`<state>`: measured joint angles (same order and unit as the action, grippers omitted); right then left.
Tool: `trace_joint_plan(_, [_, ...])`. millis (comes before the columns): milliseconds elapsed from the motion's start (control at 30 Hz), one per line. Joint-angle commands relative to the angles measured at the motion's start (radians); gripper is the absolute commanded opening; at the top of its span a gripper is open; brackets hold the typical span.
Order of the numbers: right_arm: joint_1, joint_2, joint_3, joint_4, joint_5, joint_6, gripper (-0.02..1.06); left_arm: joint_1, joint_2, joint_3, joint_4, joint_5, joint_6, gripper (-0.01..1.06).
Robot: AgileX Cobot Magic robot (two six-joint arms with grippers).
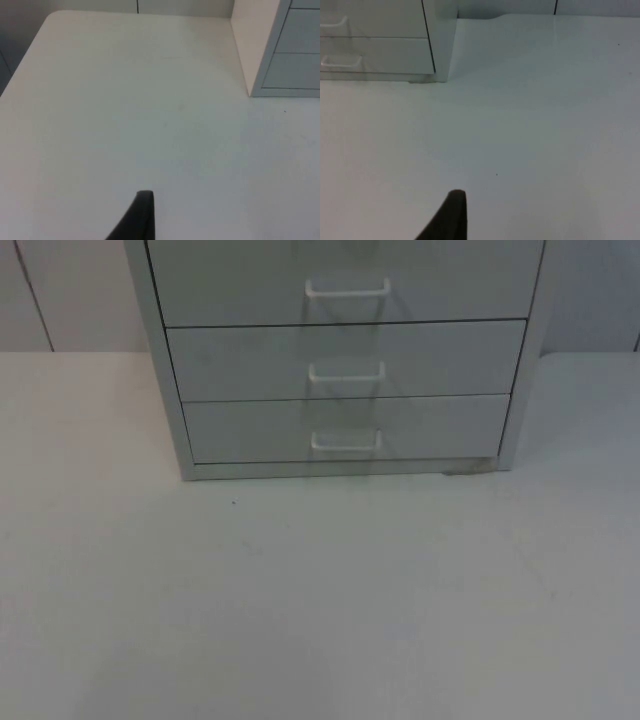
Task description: Open the drawer with the left hand, place the block into the drawer with the right hand, then close the drawer with the left hand.
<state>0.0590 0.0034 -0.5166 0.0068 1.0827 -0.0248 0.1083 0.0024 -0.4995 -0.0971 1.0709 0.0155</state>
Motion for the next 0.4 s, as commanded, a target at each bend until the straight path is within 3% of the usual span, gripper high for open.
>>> trace_joint_plan(0, [-0.005,-0.003,0.001,-0.001,-0.005,-0.009,1.05,-0.003,-0.002,0.005,0.004,0.0,-0.008,1.05])
trace_joint_plan(233, [-0.005,-0.003,0.001,-0.001,-0.005,-0.009,1.05,-0.025,-0.002,0.005,0.009,0.0,-0.008,1.05])
trace_joint_plan(367, [-0.005,-0.003,0.001,-0.001,-0.005,-0.009,1.05,-0.08,-0.002,0.005,0.009,0.0,-0.008,1.05])
